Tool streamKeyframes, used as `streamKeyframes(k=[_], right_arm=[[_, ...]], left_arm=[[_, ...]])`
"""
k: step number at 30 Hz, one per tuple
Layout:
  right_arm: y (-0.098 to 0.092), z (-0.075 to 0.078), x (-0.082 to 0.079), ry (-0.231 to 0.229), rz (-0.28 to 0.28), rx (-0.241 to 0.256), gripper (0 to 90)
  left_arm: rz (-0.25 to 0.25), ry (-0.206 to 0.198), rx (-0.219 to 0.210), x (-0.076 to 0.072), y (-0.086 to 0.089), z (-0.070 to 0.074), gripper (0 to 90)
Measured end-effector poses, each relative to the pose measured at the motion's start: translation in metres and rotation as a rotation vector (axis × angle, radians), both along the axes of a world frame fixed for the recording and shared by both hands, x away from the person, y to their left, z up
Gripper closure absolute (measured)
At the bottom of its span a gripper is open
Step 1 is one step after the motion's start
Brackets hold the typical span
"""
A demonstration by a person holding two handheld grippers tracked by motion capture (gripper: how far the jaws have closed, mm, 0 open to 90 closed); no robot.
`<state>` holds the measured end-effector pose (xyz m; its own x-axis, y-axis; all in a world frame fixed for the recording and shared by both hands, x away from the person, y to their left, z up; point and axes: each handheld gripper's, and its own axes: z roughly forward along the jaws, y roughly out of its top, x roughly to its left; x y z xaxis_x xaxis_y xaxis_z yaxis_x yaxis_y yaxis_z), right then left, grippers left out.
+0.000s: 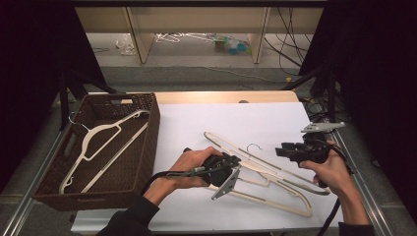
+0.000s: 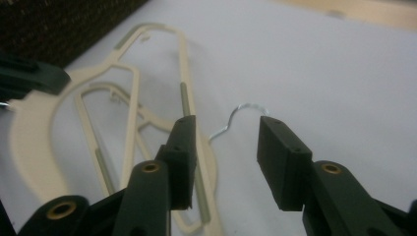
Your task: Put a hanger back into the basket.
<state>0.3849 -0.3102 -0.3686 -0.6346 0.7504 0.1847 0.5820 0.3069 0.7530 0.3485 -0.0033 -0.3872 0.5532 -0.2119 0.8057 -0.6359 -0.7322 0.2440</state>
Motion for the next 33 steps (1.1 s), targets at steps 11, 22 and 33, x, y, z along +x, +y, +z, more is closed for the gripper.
streamKeyframes(k=[11, 22, 33], right_arm=[[-0.013, 0.037, -0.018, -0.2, -0.087, 0.033, 38.5], [-0.024, 0.015, -0.023, -0.18, -0.179, 0.003, 33.8], [-0.029, 0.009, -0.038, -0.242, -0.19, 0.026, 31.8]], left_arm=[[0.204, 0.191, -0.015, 0.006, 0.028, 0.017, 85.7], [0.334, 0.365, -0.126, 0.013, 0.06, 0.024, 85.9], [0.493, 0.604, -0.38, 0.023, 0.095, 0.068, 85.9]])
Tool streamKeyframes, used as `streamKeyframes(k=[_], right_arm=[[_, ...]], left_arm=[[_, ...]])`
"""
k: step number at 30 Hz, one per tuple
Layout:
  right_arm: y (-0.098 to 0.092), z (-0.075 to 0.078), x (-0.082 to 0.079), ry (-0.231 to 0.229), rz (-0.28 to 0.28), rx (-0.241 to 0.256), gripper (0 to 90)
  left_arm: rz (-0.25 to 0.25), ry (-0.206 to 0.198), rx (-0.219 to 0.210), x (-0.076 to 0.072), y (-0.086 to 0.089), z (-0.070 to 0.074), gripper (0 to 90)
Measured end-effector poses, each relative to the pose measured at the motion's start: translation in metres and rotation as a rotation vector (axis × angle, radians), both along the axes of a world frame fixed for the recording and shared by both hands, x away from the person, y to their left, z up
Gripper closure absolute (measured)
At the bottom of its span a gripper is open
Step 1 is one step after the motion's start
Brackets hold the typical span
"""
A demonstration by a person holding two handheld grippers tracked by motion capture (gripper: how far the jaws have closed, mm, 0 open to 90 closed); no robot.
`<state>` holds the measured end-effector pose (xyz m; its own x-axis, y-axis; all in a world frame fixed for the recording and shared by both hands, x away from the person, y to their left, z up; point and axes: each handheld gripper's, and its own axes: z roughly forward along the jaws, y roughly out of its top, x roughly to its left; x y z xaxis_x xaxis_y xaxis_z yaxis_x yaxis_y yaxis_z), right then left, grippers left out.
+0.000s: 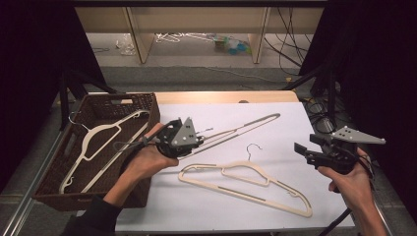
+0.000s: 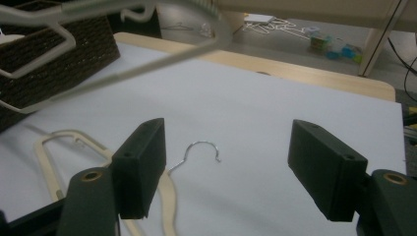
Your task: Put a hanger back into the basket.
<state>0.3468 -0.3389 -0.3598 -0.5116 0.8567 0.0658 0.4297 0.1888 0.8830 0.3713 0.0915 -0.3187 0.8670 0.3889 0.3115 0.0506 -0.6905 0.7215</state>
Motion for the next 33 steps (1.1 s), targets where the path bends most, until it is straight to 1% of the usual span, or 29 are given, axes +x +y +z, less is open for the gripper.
streamKeyframes(k=[2, 4, 5, 6, 7, 8, 9, 10, 11, 12, 13, 15, 16, 17, 18, 19, 20, 21, 22, 24, 25, 26, 27, 28, 29, 31, 33], right_arm=[[0.004, -0.005, -0.002, 0.016, 0.015, 0.001, 30.8], [0.01, -0.012, -0.002, 0.0, 0.022, 0.004, 28.8], [0.012, -0.015, -0.002, 0.0, 0.026, 0.009, 28.2], [0.015, -0.017, -0.003, 0.001, 0.019, 0.003, 28.2], [0.017, -0.02, -0.004, 0.003, 0.028, 0.01, 28.2], [0.019, -0.022, -0.005, 0.001, 0.038, 0.012, 28.1], [0.019, -0.023, -0.006, 0.011, 0.034, -0.015, 28.2], [0.021, -0.025, -0.008, 0.02, 0.04, -0.018, 28.2], [0.022, -0.027, -0.009, 0.031, 0.044, -0.015, 28.1], [0.022, -0.03, -0.009, 0.029, 0.048, -0.021, 28.2], [0.023, -0.034, -0.008, 0.01, 0.048, -0.023, 28.2], [0.024, -0.037, -0.01, 0.038, 0.052, -0.031, 28.2], [0.024, -0.039, -0.011, 0.037, 0.052, -0.04, 28.2], [0.026, -0.043, -0.011, 0.037, 0.063, -0.014, 28.2], [0.024, -0.042, -0.012, 0.055, 0.06, -0.039, 28.2], [0.025, -0.045, -0.012, 0.041, 0.062, -0.035, 28.2], [0.024, -0.044, -0.013, 0.062, 0.062, -0.045, 28.2], [0.024, -0.046, -0.013, 0.052, 0.062, -0.055, 28.2], [0.024, -0.047, -0.013, 0.065, 0.067, -0.052, 28.2], [0.025, -0.048, -0.014, 0.057, 0.059, -0.057, 28.3], [0.025, -0.049, -0.014, 0.06, 0.068, -0.056, 28.2], [0.025, -0.049, -0.014, 0.06, 0.072, -0.059, 28.3], [0.026, -0.049, -0.015, 0.076, 0.076, -0.051, 28.3], [0.026, -0.049, -0.015, 0.062, 0.072, -0.059, 28.3], [0.026, -0.049, -0.015, 0.061, 0.071, -0.059, 28.3], [0.026, -0.049, -0.015, 0.062, 0.075, -0.056, 28.3], [0.026, -0.049, -0.016, 0.067, 0.075, -0.056, 28.3]], left_arm=[[0.02, 0.029, -0.048, 0.001, 0.009, 0.007, 85.9], [0.036, 0.046, -0.096, 0.002, 0.018, 0.014, 85.9], [0.049, 0.065, -0.117, 0.002, 0.023, 0.017, 85.9], [0.054, 0.072, -0.145, 0.002, 0.027, 0.02, 85.9], [0.064, 0.088, -0.168, 0.002, 0.032, 0.023, 85.9], [0.072, 0.095, -0.194, 0.002, 0.037, 0.026, 85.9], [0.078, 0.107, -0.21, 0.002, 0.042, 0.029, 85.9], [0.082, 0.116, -0.229, 0.001, 0.047, 0.032, 85.9], [0.091, 0.13, -0.261, 0.001, 0.05, 0.034, 85.9], [0.098, 0.134, -0.275, 0.001, 0.053, 0.037, 85.9], [0.1, 0.14, -0.292, 0.0, 0.058, 0.04, 85.9], [0.109, 0.15, -0.332, 0.0, 0.067, 0.047, 85.9], [0.109, 0.155, -0.343, 0.0, 0.071, 0.05, 85.9], [0.12, 0.155, -0.35, -0.001, 0.075, 0.053, 85.9], [0.126, 0.154, -0.356, -0.002, 0.079, 0.056, 85.9], [0.126, 0.156, -0.366, -0.002, 0.082, 0.058, 85.9], [0.134, 0.156, -0.372, -0.003, 0.085, 0.061, 85.9], [0.137, 0.159, -0.387, -0.004, 0.088, 0.065, 85.9], [0.137, 0.159, -0.402, -0.004, 0.093, 0.069, 85.9], [0.141, 0.165, -0.427, -0.006, 0.098, 0.076, 85.9], [0.141, 0.164, -0.437, -0.006, 0.1, 0.079, 86.0], [0.14, 0.16, -0.44, -0.007, 0.101, 0.083, 86.0], [0.137, 0.156, -0.449, -0.009, 0.103, 0.088, 86.0], [0.135, 0.155, -0.456, -0.01, 0.104, 0.091, 86.0], [0.13, 0.15, -0.457, -0.011, 0.106, 0.095, 86.0], [0.131, 0.135, -0.461, -0.013, 0.11, 0.103, 86.0], [0.142, 0.127, -0.473, -0.014, 0.117, 0.11, 86.0]])
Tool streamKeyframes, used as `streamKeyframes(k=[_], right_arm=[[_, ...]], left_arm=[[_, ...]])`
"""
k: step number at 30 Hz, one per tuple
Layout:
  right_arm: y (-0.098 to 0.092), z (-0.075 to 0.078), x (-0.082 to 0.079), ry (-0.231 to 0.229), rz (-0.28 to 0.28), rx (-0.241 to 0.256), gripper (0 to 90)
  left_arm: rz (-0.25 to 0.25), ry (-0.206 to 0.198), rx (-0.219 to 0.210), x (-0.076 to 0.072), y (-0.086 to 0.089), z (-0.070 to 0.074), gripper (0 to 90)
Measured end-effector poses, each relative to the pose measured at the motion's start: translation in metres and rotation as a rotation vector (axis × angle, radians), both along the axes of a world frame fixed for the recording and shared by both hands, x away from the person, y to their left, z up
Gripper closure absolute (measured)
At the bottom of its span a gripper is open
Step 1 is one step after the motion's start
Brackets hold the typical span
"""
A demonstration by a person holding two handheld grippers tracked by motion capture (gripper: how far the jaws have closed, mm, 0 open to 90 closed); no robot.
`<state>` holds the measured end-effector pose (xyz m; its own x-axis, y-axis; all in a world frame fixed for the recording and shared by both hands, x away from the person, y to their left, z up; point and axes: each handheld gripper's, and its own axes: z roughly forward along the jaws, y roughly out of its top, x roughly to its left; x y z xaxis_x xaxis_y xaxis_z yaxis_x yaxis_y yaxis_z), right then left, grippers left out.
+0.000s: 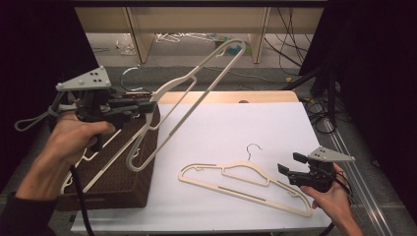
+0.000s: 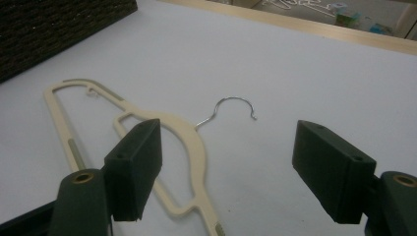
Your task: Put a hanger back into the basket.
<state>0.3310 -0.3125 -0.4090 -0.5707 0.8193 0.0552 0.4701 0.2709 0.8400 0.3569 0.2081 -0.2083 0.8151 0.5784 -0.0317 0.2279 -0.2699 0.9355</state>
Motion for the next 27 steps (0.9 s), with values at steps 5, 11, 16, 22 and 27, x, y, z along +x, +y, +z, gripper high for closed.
streamKeyframes(k=[5, 11, 16, 22, 27], right_arm=[[-0.001, -0.002, 0.0, -0.008, 0.005, -0.009, 28.3], [0.001, -0.003, -0.001, 0.015, 0.009, -0.003, 28.2], [0.003, -0.005, 0.0, 0.002, 0.015, 0.02, 28.2], [0.003, -0.005, 0.0, -0.004, 0.014, 0.01, 28.2], [0.002, -0.004, -0.001, 0.012, 0.01, -0.01, 28.2]], left_arm=[[0.056, -0.015, 0.013, -0.003, 0.025, 0.01, 86.0], [0.138, -0.007, 0.066, 0.0, 0.059, 0.0, 86.0], [0.213, 0.041, 0.11, 0.007, 0.088, -0.024, 86.0], [0.272, 0.094, 0.159, 0.013, 0.119, -0.054, 86.0], [0.292, 0.122, 0.218, 0.013, 0.138, -0.071, 86.0]])
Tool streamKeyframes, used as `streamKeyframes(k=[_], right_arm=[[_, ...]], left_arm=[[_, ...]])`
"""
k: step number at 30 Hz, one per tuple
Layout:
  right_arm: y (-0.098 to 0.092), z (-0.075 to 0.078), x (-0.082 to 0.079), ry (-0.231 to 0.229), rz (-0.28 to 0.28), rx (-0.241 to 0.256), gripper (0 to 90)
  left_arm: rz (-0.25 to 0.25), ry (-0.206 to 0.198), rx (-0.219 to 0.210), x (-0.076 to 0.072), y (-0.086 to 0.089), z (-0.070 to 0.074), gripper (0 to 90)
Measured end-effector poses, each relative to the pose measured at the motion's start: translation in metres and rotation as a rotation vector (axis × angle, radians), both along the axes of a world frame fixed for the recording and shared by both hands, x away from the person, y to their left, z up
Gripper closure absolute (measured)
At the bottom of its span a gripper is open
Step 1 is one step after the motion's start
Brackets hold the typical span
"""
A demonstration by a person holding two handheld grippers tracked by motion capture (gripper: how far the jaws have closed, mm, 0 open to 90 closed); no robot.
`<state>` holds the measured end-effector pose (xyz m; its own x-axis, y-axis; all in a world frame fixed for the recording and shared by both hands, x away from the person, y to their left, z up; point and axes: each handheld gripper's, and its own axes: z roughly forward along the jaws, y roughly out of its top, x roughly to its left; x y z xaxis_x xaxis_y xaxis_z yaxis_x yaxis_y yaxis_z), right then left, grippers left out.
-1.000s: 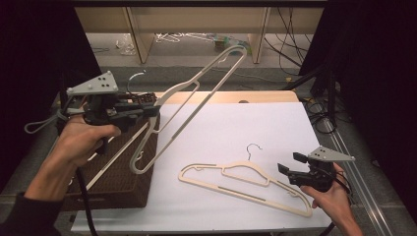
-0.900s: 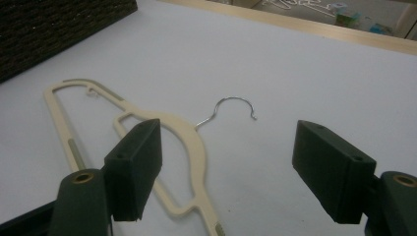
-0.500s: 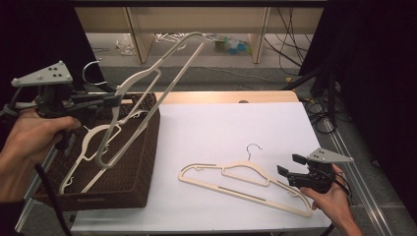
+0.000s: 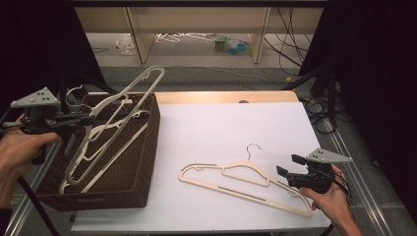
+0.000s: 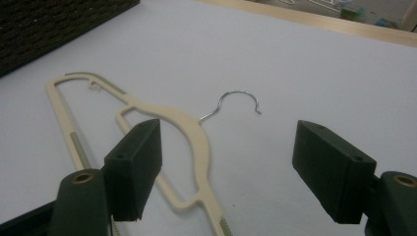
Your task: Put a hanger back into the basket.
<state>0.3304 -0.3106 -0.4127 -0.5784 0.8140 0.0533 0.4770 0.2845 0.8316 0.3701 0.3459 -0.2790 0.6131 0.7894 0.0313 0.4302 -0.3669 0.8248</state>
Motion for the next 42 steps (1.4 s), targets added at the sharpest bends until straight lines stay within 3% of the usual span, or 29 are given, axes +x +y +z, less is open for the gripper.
streamKeyframes(k=[4, 5, 9, 11, 13, 16, 17, 20, 21, 25, 28, 29, 30, 32, 37, 40, 42], right_arm=[[0.0, 0.0, 0.0, 0.0, 0.0, 0.001, 28.2], [0.001, -0.002, 0.001, -0.017, 0.002, 0.023, 28.2], [0.0, 0.0, 0.0, 0.001, -0.001, 0.001, 27.7], [0.001, -0.001, 0.0, 0.009, -0.004, 0.003, 26.5], [0.001, 0.0, 0.0, 0.005, -0.009, 0.0, 26.3], [0.001, -0.001, 0.0, 0.003, -0.01, 0.001, 26.3], [0.001, -0.001, 0.0, 0.022, -0.003, 0.01, 26.3], [0.002, -0.003, 0.002, 0.004, 0.005, 0.031, 26.3], [0.0, -0.002, 0.001, 0.004, -0.002, 0.002, 26.4], [0.001, -0.005, 0.002, 0.011, -0.001, 0.034, 26.3], [0.0, -0.007, 0.003, 0.009, 0.003, 0.035, 26.3], [-0.002, -0.005, 0.002, 0.017, 0.002, 0.009, 26.3], [-0.002, -0.005, 0.002, 0.011, -0.005, 0.004, 26.3], [-0.003, -0.006, 0.002, 0.017, -0.005, 0.007, 26.3], [-0.001, -0.006, 0.002, 0.032, 0.002, 0.006, 26.3], [0.001, -0.007, 0.002, 0.02, 0.006, -0.001, 26.4], [0.003, -0.007, 0.002, 0.044, 0.011, 0.006, 26.3]], left_arm=[[0.036, 0.033, 0.037, 0.001, 0.013, -0.013, 86.0], [0.041, 0.046, 0.045, 0.002, 0.017, -0.018, 86.0], [0.061, 0.095, 0.067, 0.005, 0.025, -0.033, 86.0], [0.042, 0.129, 0.12, 0.008, 0.03, -0.038, 86.0], [0.041, 0.156, 0.12, 0.01, 0.032, -0.044, 86.0], [0.052, 0.197, 0.086, 0.016, 0.033, -0.054, 85.9], [0.056, 0.202, 0.061, 0.019, 0.033, -0.058, 85.9], [0.059, 0.246, 0.059, 0.03, 0.028, -0.066, 85.9], [0.069, 0.257, 0.045, 0.034, 0.024, -0.07, 85.9], [0.068, 0.3, 0.065, 0.048, 0.016, -0.085, 85.7], [0.122, 0.297, 0.022, 0.056, 0.018, -0.095, 85.6], [0.135, 0.301, 0.024, 0.057, 0.02, -0.098, 84.8], [0.169, 0.295, 0.048, 0.059, 0.022, -0.101, 83.8], [0.235, 0.276, 0.053, 0.059, 0.025, -0.106, 81.2], [0.31, 0.234, 0.104, 0.056, 0.028, -0.108, 72.7], [0.36, 0.211, 0.106, 0.053, 0.032, -0.105, 61.9], [0.363, 0.209, 0.114, 0.05, 0.033, -0.102, 60.6]])
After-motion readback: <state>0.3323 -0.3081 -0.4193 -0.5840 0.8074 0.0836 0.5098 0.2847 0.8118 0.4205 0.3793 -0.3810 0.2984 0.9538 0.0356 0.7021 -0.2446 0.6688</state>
